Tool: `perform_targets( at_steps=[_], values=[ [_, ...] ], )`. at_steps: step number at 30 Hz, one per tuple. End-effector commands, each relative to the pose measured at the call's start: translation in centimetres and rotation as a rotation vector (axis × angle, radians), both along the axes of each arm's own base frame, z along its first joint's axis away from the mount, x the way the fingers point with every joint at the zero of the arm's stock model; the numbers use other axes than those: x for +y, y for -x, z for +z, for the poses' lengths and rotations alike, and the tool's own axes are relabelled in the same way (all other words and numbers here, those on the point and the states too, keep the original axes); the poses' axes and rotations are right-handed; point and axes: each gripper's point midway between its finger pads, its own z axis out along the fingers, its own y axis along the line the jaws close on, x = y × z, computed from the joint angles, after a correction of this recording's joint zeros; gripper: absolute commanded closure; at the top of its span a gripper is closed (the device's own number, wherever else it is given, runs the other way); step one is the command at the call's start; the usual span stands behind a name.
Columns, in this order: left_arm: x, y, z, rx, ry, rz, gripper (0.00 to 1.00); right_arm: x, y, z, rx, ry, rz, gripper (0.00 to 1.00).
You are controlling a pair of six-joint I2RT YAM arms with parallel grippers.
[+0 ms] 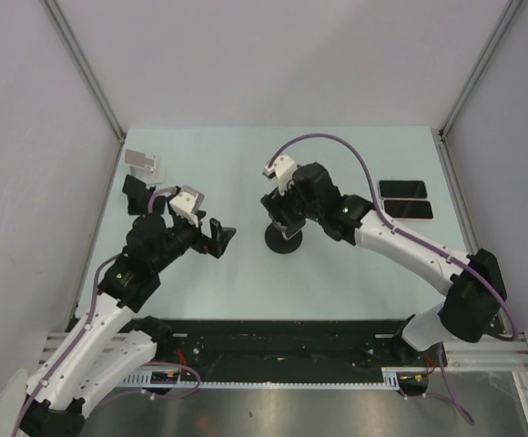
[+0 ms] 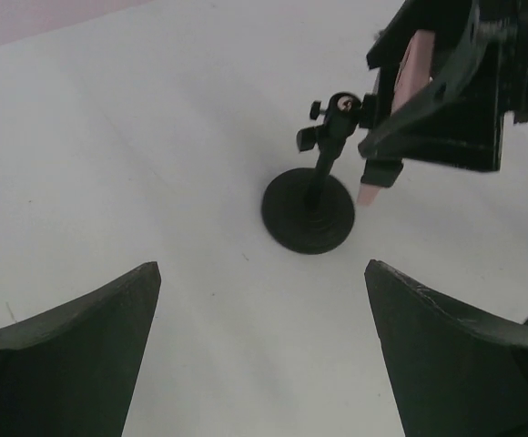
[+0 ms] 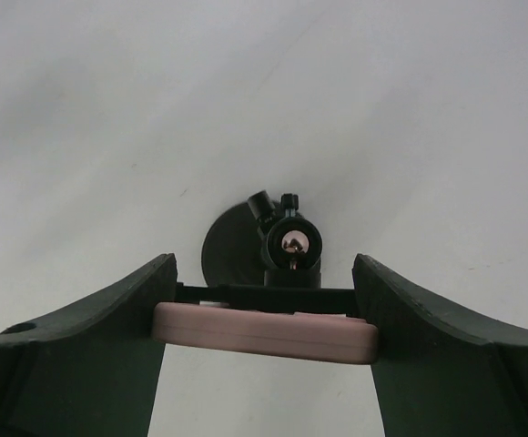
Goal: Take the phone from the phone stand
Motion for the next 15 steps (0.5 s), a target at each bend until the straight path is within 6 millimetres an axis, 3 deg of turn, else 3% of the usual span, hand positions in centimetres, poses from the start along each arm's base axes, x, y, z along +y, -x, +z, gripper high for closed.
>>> perform_targets(
  at_steps=[1, 6, 10, 13, 14, 15],
  values=[
    [-1.6, 1.6, 2.7, -0.093, 0.034, -0.135, 0.00, 1.9, 3.2, 3.8, -0.112, -0.129, 0.092, 1.00],
    [-2.6, 2.6, 3.1, -0.104, 0.050, -0.222, 0.00, 1.9, 4.9, 2.5, -0.093, -0.159, 0.094, 1.00],
    [-3.1, 2.8, 2.8, -0.095, 0.050, -0.255, 0.00, 1.5, 4.9, 2.2, -0.095, -0.172, 0.012, 0.95],
    [-3.3, 2.8, 2.6, -0.093, 0.047, -0.265, 0.00, 1.6, 4.9, 2.7, -0.108, -0.190, -0.006, 0.75],
    [-3.4, 2.8, 2.6, -0.091, 0.047, -0.269, 0.00, 1.6, 4.9, 2.9, -0.109, -0.196, -0.007, 0.59],
    [-3.4, 2.7, 2.5, -0.087, 0.046, -0.271, 0.00, 1.6, 4.9, 3.0, -0.113, -0.204, -0.011, 0.52]
  ],
)
